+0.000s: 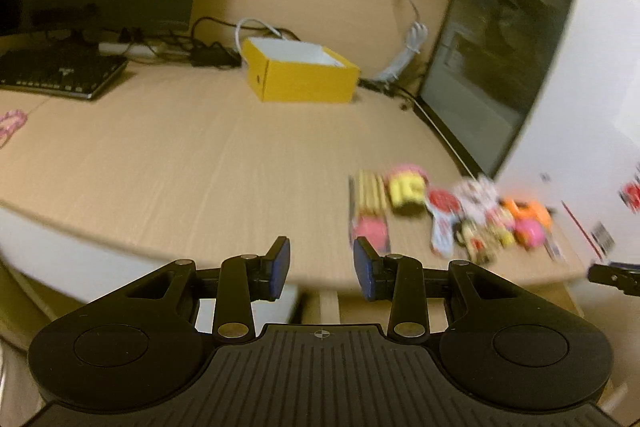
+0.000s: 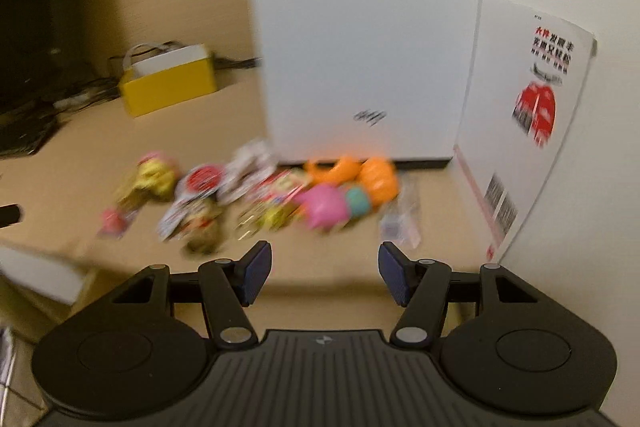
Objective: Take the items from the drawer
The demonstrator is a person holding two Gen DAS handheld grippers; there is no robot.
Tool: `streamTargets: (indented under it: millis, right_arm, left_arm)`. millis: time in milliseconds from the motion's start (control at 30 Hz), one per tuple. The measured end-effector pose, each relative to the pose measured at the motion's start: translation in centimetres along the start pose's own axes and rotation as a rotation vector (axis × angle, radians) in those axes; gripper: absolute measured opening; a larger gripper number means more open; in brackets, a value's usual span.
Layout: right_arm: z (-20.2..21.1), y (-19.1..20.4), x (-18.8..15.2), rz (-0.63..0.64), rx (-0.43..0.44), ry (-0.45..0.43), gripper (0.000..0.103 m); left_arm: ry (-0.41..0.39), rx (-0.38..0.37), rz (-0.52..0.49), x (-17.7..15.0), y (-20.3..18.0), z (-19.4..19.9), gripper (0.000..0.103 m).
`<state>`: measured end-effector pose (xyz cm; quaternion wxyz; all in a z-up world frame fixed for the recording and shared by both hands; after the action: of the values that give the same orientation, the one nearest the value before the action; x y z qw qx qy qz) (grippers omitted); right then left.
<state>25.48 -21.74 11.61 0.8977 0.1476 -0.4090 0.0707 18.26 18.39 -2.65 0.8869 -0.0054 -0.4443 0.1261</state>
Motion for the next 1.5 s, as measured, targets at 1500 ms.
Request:
streamTargets:
  millis: [1500]
  right_arm:
    - [6.4,2.7,-21.5,-0.002,-0.053,0.097,0.067]
  left_arm:
    - [-0.05,0.017,-0.082,-17.2,-9.3,8.9,0.037]
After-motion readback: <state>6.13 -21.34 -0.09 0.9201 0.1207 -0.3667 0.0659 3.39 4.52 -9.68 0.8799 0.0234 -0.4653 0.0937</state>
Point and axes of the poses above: each gripper's, at about its wrist camera, not at the fingertips, and z roughly against the way its jaws point, y to its left, x to its top, the point moved 10 cm from there along -z, roughly the way its jaws point, and after that the axes turned 10 degrees about x, right-handed, at the moved point
